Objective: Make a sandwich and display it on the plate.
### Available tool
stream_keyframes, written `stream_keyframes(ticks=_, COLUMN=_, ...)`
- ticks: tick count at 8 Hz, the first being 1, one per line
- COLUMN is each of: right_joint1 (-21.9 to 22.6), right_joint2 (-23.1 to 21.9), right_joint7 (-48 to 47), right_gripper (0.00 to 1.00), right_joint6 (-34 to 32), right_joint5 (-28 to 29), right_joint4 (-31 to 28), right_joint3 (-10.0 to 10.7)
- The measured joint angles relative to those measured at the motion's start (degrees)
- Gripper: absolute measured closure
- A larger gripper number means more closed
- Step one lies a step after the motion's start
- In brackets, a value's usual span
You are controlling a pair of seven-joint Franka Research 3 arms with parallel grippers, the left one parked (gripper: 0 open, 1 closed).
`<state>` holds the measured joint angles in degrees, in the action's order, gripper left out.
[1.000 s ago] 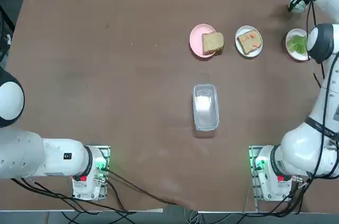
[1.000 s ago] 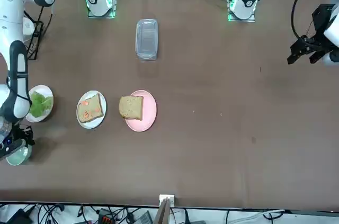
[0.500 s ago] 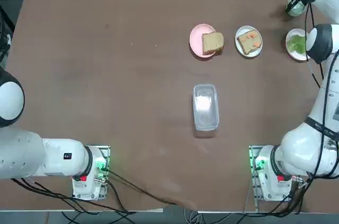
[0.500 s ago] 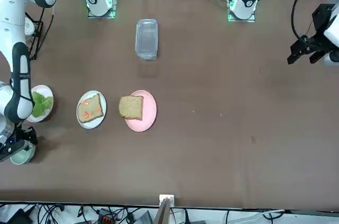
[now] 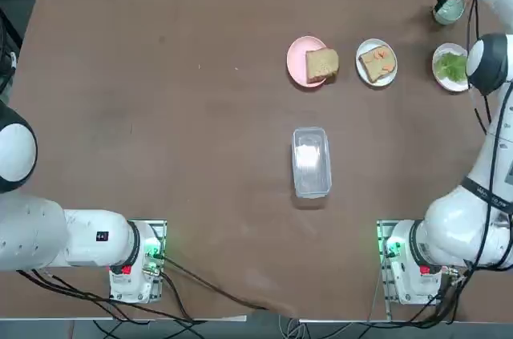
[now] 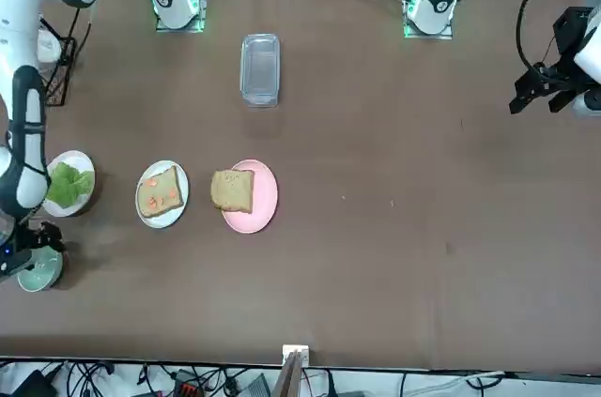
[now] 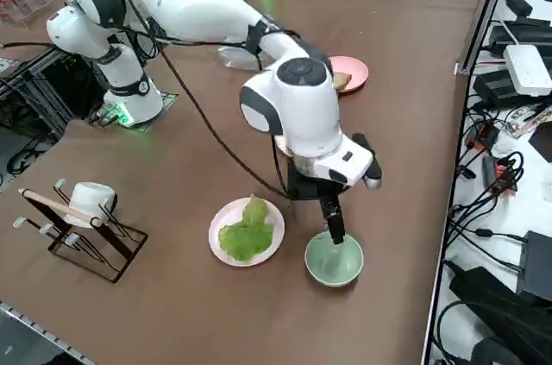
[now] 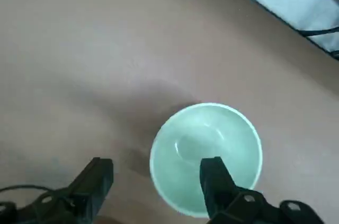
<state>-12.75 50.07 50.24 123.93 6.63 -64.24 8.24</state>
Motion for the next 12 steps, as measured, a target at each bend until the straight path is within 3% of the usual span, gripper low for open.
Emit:
stream_keyframes(ticks=3, right_joint1=3.3, right_joint2=-6.5, right_joint7=-7.4, right_gripper=0.00, right_joint6=-10.8, right_joint5=0.2, right_joint4=3.3, right_joint3=-0.4)
stream_keyframes(ticks=7, right_joint1=10.8, right_joint2=-14.5, right_joint7=-27.2, right_gripper=0.00, right_joint6=-25.3, right_joint5=0.3, right_joint4=2.5, right_joint3=-0.5)
stream_keyframes(ticks=10, right_joint1=17.3, right_joint2=-21.2, right_joint7=-39.6, right_gripper=0.00, right_joint6=-24.2, right_joint5=1.8, right_joint4=-8.2, right_joint3=-0.9)
stream_keyframes(ticks=12, right_joint1=19.3, right_joint2=-25.2, right_joint7=-41.1, right_gripper=0.00, right_joint6=-16.4, right_joint5=8.0, right_joint4=-19.0, right_joint3=-1.0)
